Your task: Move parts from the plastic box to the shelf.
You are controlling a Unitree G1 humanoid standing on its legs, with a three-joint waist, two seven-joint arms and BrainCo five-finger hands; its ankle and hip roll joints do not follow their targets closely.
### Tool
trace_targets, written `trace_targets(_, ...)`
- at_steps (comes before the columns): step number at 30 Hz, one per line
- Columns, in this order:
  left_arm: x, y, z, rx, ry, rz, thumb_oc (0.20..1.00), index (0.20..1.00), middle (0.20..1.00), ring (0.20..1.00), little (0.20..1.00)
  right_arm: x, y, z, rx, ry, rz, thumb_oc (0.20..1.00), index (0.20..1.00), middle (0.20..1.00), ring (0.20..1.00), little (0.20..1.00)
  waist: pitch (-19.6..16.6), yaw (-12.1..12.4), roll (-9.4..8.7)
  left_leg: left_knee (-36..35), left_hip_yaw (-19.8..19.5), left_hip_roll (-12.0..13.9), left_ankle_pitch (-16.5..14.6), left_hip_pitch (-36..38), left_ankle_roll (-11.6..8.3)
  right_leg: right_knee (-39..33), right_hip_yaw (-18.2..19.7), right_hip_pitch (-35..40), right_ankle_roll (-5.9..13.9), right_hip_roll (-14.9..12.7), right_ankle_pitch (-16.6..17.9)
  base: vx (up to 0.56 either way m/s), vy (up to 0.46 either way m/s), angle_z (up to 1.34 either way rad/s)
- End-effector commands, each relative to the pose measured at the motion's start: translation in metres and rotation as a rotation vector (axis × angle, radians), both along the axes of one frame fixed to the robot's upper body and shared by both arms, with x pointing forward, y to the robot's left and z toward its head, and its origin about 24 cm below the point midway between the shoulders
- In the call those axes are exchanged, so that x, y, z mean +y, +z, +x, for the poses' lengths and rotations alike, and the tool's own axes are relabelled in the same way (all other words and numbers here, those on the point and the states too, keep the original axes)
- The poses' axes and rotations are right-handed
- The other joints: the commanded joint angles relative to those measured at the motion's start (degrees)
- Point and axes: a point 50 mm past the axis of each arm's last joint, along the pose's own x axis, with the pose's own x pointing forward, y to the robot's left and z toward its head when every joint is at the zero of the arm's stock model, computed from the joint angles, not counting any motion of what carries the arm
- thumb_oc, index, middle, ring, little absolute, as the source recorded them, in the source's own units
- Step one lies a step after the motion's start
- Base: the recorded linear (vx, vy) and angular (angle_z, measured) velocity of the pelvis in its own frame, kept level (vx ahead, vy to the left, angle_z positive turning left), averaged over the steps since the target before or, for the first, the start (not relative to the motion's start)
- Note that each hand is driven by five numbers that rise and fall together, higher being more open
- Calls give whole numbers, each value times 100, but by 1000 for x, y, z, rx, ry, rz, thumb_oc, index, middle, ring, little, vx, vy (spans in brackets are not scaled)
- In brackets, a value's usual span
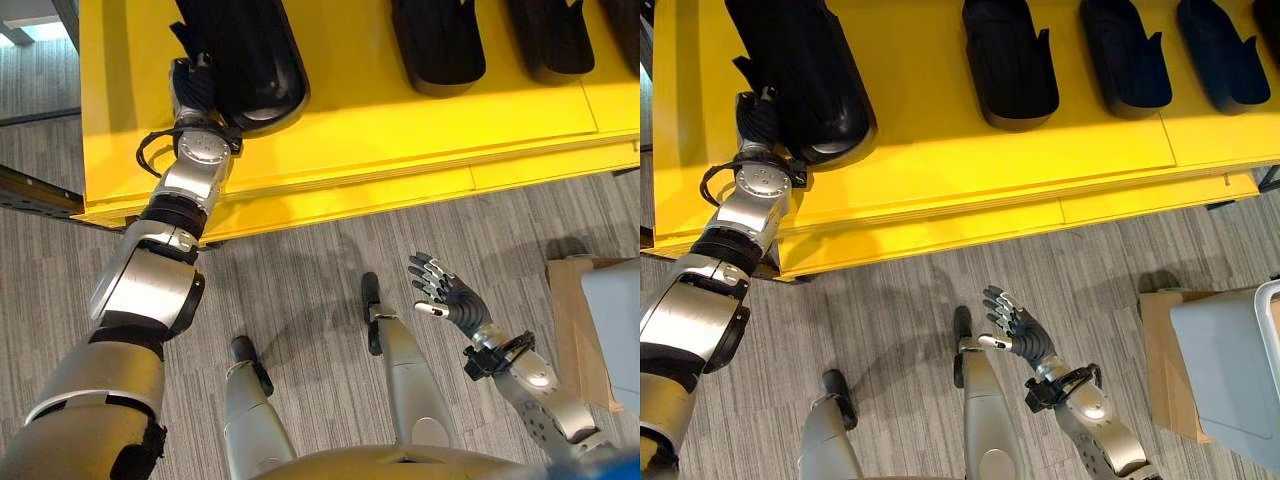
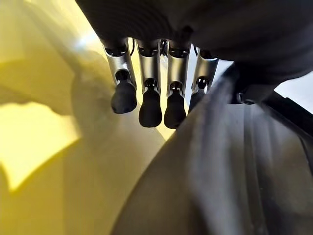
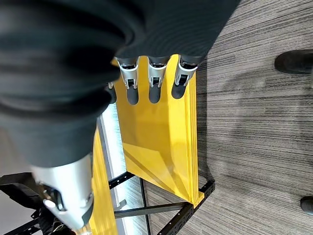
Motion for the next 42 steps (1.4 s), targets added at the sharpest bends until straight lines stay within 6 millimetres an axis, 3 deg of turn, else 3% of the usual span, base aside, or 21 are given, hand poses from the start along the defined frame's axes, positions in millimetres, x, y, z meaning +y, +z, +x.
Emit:
trace_targets(1,16,41,-4,-108,48,34,200,200,200,200,200,-8,25,1,-117,22,15,1000,1000,1000,1000,1000,-76,-18,179,-452,-272,232,764,-405,-14,512,153,146,413,-298,-594,-2,-13,-4)
trace_targets(6,16,41,-4,-117,40,-4,200,200,200,200,200,-8,25,1,-116,18,16,1000,1000,1000,1000,1000,-91,0,192,-423,-298,236,762,-485,4,540,150,81,408,-305,-590,0,-3,-1)
trace_targets(7,16,41,-4,-121,38,-23,555,555,555,555,555,-8,24,1,-114,17,17,1000,1000,1000,1000,1000,-94,4,191,-415,-305,237,762,-501,5,540,148,75,407,-307,-591,0,0,0)
trace_targets(8,16,41,-4,-121,38,-23,1000,1000,1000,1000,1000,-8,24,1,-114,17,17,1000,1000,1000,1000,1000,-95,3,193,-413,-306,237,762,-504,5,540,147,74,407,-307,-591,0,0,0)
trace_targets(22,24,46,-7,-153,38,-89,1000,1000,1000,1000,1000,-11,26,0,-118,6,18,1000,1000,1000,1000,1000,-222,37,222,-346,-363,236,741,-609,13,630,121,-8,393,-319,-616,0,0,0)
trace_targets(32,19,77,-18,-294,-15,-11,1000,1000,1000,1000,1000,-19,29,1,-138,-29,10,1000,1000,1000,1000,1000,-338,109,270,-381,-372,210,747,-563,23,614,94,63,393,-329,-596,1,0,0)
trace_targets(37,14,100,-44,-501,-83,18,1000,1000,1000,1000,1000,-22,33,3,-162,-53,5,1000,1000,1000,1000,1000,-375,213,276,-507,-345,185,738,-300,14,541,72,310,390,-363,-613,15,-4,6)
trace_targets(41,14,99,-68,-615,-114,62,1000,1000,1000,1000,1000,-26,34,5,-174,-75,-12,1000,1000,1000,1000,1000,-341,288,285,-560,-326,168,724,-87,2,513,75,522,369,-362,-656,-16,1,2)
trace_targets(42,10,95,-76,-628,-142,108,1000,1000,1000,1000,1000,-27,35,5,-179,-76,-17,1000,1000,1000,1000,1000,-298,305,260,-616,-297,139,888,-80,49,437,72,551,319,-377,-512,-76,11,3)
